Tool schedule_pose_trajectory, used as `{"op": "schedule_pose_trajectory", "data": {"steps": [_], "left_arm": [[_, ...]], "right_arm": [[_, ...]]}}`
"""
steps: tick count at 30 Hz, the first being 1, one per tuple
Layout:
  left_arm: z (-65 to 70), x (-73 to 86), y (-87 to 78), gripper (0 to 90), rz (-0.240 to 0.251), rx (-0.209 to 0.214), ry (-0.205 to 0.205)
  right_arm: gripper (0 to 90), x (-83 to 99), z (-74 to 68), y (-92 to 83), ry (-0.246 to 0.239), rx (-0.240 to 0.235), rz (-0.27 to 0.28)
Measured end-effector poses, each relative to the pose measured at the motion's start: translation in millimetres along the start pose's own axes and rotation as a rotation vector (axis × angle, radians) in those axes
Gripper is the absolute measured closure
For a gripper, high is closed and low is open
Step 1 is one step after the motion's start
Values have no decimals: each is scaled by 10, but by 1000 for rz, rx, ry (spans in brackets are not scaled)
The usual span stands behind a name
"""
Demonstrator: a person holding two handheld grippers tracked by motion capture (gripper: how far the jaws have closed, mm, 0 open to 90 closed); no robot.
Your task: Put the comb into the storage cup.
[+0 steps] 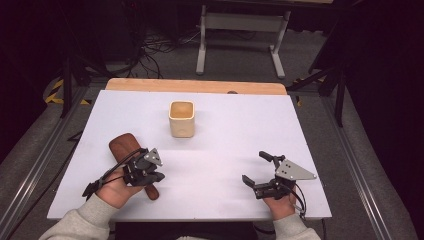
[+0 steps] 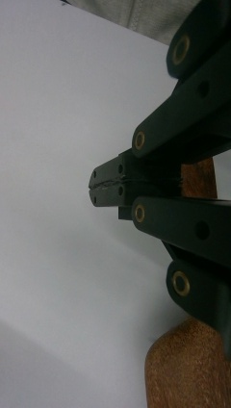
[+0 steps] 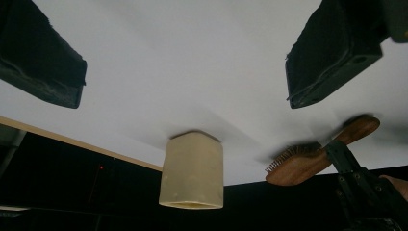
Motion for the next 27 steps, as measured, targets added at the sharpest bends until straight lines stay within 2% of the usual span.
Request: {"op": "schedule_pose_trajectory", "data": {"steps": [3,6,8,14,16,20,27], "left_arm": [[-13,11,21,900,-43,-10,-2],[-25,14,35,900,-63,-18,-6],[-38,20,39,900,-89,-40,-8],[-46,27,48,900,-117,-38,-5],[-34,33,58,900,-147,-44,-3],[-23,36,73,900,-173,-39,4],[-21,72,79,900,-197,-38,2]], "right_arm": [[12,0,0,0,-1,0,0],[12,0,0,0,0,-1,0],[12,0,0,0,0,-1,0],[12,0,0,0,0,-2,0],[13,2,1,1,-1,-2,-1],[13,1,1,1,0,-2,-1],[13,1,1,-1,1,-3,0]]}}
Point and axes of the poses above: each handheld gripper's, and its own axes: y roughly forward along the jaws, x roughly out of its underside, z roughly to its right, the point moved 5 cm from there along y, roughly forward along the jaws, and after that the axes turned 3 degrees about y, right-handed, at the moved point
